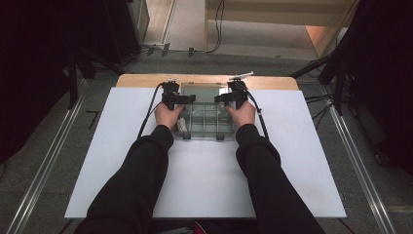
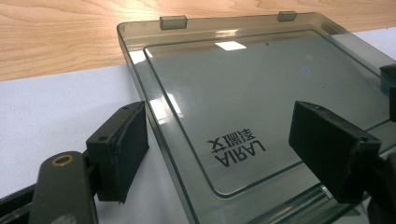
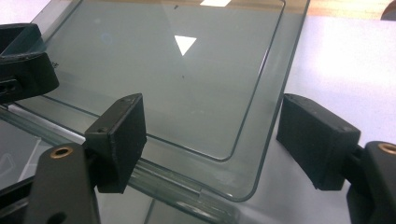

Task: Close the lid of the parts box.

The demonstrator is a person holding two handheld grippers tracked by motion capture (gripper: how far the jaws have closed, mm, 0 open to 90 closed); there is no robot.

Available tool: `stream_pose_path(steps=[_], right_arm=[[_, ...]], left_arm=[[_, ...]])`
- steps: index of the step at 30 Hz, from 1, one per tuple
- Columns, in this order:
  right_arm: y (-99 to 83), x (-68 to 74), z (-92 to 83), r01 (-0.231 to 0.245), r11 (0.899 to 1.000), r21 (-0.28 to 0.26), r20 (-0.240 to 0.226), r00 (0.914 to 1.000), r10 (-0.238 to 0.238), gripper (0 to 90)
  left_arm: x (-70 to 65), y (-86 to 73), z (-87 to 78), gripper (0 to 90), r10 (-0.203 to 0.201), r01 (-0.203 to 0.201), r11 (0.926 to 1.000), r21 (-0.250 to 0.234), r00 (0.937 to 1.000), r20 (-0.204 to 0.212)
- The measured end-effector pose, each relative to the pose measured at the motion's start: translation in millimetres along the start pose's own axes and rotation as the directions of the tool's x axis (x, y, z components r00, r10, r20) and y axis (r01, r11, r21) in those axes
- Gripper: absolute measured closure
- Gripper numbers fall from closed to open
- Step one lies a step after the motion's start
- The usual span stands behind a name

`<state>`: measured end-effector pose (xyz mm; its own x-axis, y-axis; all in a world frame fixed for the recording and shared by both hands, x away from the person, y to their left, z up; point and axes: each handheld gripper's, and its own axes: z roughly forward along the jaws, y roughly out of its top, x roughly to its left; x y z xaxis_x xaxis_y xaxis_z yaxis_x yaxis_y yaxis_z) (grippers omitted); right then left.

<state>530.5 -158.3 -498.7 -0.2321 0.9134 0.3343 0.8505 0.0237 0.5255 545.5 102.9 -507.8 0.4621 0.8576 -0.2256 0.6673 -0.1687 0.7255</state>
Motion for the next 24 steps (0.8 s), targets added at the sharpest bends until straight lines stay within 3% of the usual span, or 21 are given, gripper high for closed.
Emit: stream_pose_path(steps=[11, 24], right_arm=[[0.0, -1.9, -1.6, -0.026, 1.000, 0.013, -0.027, 0.9993, 0.026, 25.8], [-6.2, 2.9, -4.8, 0.046, 0.997, -0.068, 0.025, 0.9987, -0.044, 29.5]], left_arm=[[1.5, -0.8, 0.2, 20.2, -0.014, 0.014, 0.9999, -0.010, 0.9999, 0.009], [2.2, 2.6, -3.9, 22.2, -0.066, 0.065, 0.9974, 0.032, 0.9964, 0.052]])
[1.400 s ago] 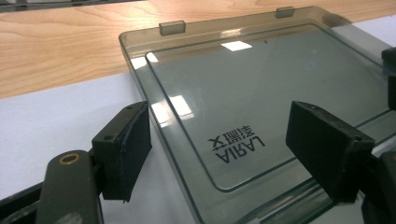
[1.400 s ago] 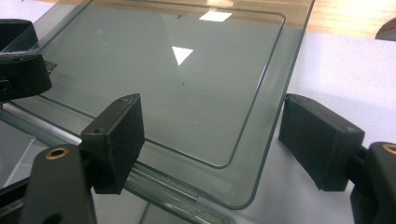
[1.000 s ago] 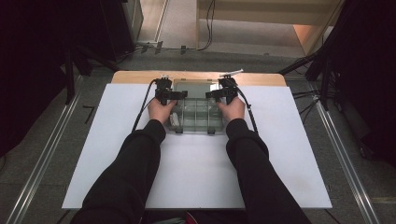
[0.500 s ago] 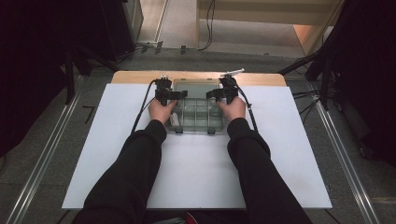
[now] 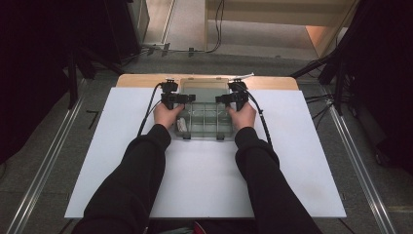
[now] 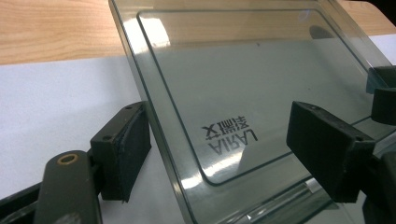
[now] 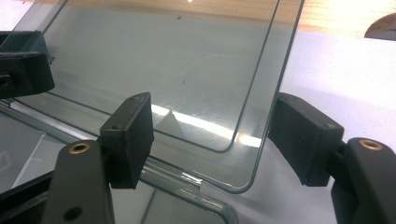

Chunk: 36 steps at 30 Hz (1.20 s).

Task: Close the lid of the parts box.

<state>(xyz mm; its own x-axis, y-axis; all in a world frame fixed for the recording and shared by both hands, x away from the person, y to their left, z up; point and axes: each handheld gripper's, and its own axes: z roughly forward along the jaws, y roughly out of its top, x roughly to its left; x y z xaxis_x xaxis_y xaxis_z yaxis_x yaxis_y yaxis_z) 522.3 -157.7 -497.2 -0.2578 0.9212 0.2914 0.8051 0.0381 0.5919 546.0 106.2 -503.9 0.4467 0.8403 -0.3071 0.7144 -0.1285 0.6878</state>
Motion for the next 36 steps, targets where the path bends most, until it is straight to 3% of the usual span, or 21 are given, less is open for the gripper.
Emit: stream_pose_path(steps=[8, 13, 30, 33, 36], right_arm=[[1.2, -0.6, -1.8, -0.006, 1.000, 0.012, -0.001, 1.0000, 0.006, 31.1], [3.7, 0.3, -7.3, -0.009, 1.000, -0.013, -0.003, 1.0000, 0.009, 32.8], [9.0, 3.7, -30.9, 0.007, 0.998, -0.058, -0.037, 0.9993, -0.009, 35.4], [8.7, 3.4, -33.3, 0.020, 0.998, -0.055, -0.036, 0.9991, -0.022, 36.4], [9.1, 3.9, -36.2, 0.032, 0.998, -0.057, -0.036, 0.9988, -0.034, 36.5]], left_arm=[[3.5, 2.2, -4.7, 31.0, -0.015, 0.015, 0.9999, -0.009, 0.9999, 0.006], [-0.6, 5.7, -10.7, 36.8, 0.018, -0.019, 0.9995, -0.026, 0.9995, -0.024], [-9.2, 14.9, -32.9, 36.9, 0.057, -0.057, 0.9972, -0.047, 0.9984, -0.007], [-11.5, 15.4, -35.1, 36.9, 0.079, -0.080, 0.9960, -0.041, 0.9968, -0.014], [-12.3, 16.4, -38.2, 36.9, 0.073, -0.073, 0.9965, -0.040, 0.9973, -0.007]])
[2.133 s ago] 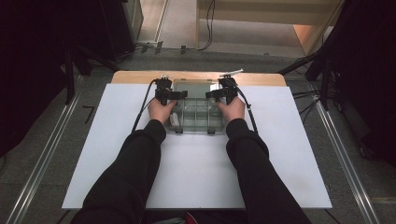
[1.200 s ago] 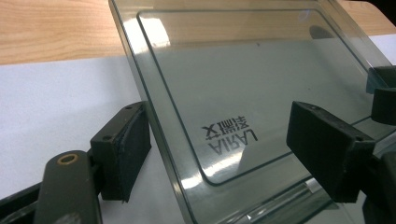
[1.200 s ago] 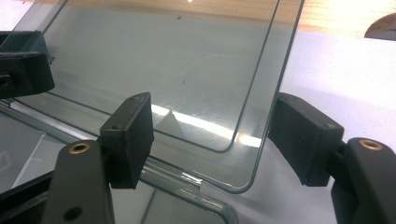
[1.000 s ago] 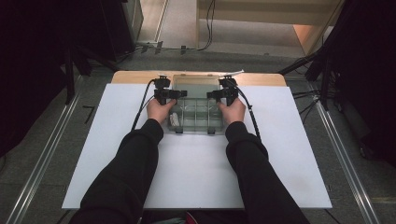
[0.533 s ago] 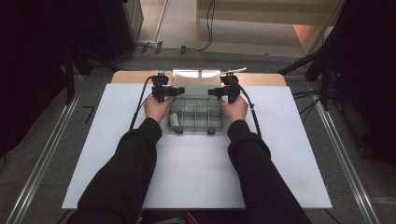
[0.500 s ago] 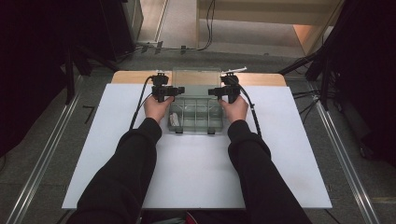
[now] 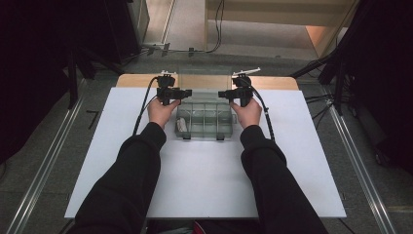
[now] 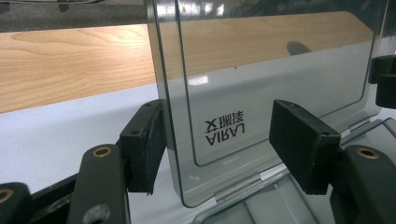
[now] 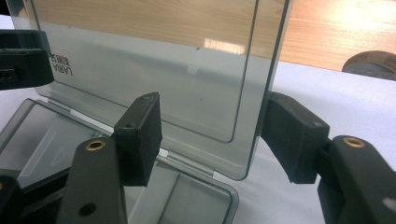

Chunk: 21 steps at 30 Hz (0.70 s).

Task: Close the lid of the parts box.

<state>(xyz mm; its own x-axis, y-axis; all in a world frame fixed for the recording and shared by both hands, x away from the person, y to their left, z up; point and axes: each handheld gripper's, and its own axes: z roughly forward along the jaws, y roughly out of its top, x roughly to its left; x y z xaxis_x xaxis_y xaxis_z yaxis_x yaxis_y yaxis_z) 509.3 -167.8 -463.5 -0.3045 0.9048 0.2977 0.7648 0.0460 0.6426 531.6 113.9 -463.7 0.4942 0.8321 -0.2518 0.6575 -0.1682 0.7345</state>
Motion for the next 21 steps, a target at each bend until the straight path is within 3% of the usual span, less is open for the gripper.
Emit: stream_pose_path(steps=[8, 16, 21], right_arm=[[1.0, 2.6, -5.4, 0.009, 1.000, -0.010, -0.011, 0.9999, -0.009, 36.4], [-2.2, 2.9, -12.5, 0.003, 0.999, -0.042, -0.029, 0.9996, -0.004, 36.7], [-3.4, 3.4, -18.5, 0.001, 0.998, -0.070, -0.043, 0.9991, -0.004, 37.0]], left_arm=[[-1.1, 0.9, -9.1, 37.0, 0.002, -0.002, 1.0000, 0.001, 0.9999, 0.012], [-5.9, -0.6, -15.9, 36.8, 0.045, -0.045, 0.9990, -0.008, 0.9989, 0.012], [-5.0, -0.4, -20.9, 36.9, 0.034, -0.034, 0.9994, -0.004, 0.9990, 0.031]])
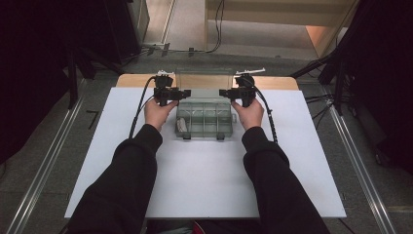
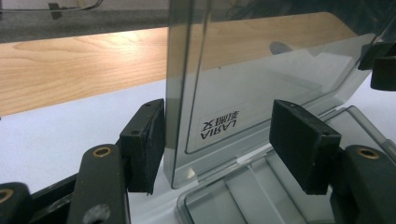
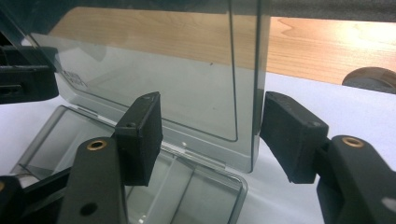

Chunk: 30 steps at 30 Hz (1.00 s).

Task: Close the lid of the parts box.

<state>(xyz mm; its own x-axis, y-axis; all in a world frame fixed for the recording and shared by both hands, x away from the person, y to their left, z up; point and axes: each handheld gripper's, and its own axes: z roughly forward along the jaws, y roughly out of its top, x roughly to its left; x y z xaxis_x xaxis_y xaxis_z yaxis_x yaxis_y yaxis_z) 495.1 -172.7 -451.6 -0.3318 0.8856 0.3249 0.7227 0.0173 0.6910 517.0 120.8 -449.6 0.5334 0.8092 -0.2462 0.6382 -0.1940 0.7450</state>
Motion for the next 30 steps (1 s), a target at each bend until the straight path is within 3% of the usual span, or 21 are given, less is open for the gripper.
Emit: stream_pose_path(steps=[14, 21, 30], right_arm=[[-5.1, 4.3, -12.3, 0.026, 0.999, -0.030, -0.030, 0.9992, -0.027, 38.2], [-7.1, 7.3, -16.1, 0.068, 0.997, -0.030, -0.022, 0.9974, -0.069, 37.6], [-13.8, 11.3, -19.2, 0.083, 0.996, -0.045, -0.016, 0.9963, -0.084, 35.8]], left_arm=[[-2.6, -5.8, -12.0, 36.8, 0.015, -0.014, 0.9998, -0.011, 0.9996, 0.025], [-6.4, -5.6, -19.5, 36.9, 0.037, -0.037, 0.9990, -0.024, 0.9990, 0.024], [-9.1, -9.4, -22.6, 36.9, 0.051, -0.051, 0.9984, -0.026, 0.9983, 0.028]])
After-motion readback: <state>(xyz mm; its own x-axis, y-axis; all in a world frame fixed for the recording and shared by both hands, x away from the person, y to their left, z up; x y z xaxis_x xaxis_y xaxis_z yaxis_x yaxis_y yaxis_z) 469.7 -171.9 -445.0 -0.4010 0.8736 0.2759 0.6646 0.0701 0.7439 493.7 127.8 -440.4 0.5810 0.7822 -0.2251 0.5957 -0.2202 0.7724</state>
